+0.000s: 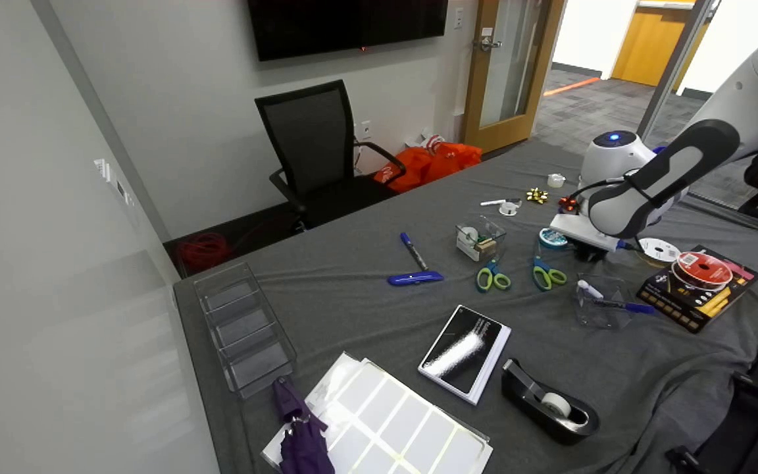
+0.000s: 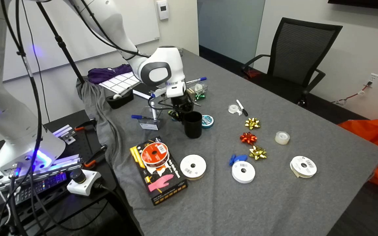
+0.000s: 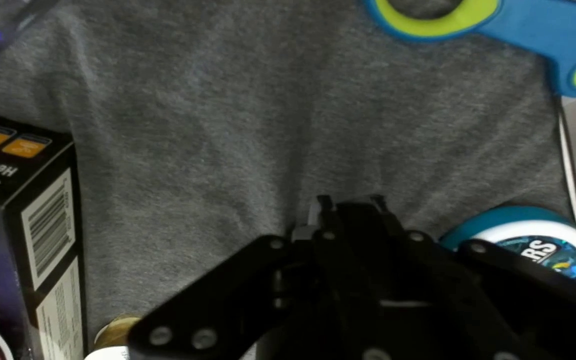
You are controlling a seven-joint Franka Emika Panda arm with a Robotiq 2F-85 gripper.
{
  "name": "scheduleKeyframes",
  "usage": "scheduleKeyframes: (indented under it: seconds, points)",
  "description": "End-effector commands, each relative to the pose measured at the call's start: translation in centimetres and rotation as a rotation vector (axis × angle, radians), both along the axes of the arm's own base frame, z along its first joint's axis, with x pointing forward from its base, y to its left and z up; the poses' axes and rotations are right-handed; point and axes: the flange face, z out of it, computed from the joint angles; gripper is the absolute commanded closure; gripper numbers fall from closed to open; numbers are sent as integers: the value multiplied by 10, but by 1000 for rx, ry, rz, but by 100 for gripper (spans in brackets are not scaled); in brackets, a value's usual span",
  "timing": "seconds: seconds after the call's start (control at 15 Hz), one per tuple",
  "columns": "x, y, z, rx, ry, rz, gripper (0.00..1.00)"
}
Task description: Move the black cup forwards
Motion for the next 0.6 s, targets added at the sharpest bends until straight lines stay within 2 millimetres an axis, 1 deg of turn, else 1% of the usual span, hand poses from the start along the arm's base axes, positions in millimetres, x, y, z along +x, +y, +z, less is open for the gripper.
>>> scheduleKeyframes:
  seconds: [0.0, 0.27, 0.53]
  points:
    - [2, 0, 13, -1, -6, -4, 95]
    - [8, 9, 31, 6, -36, -15, 95]
    - [23, 24, 51, 19, -83, -41, 95]
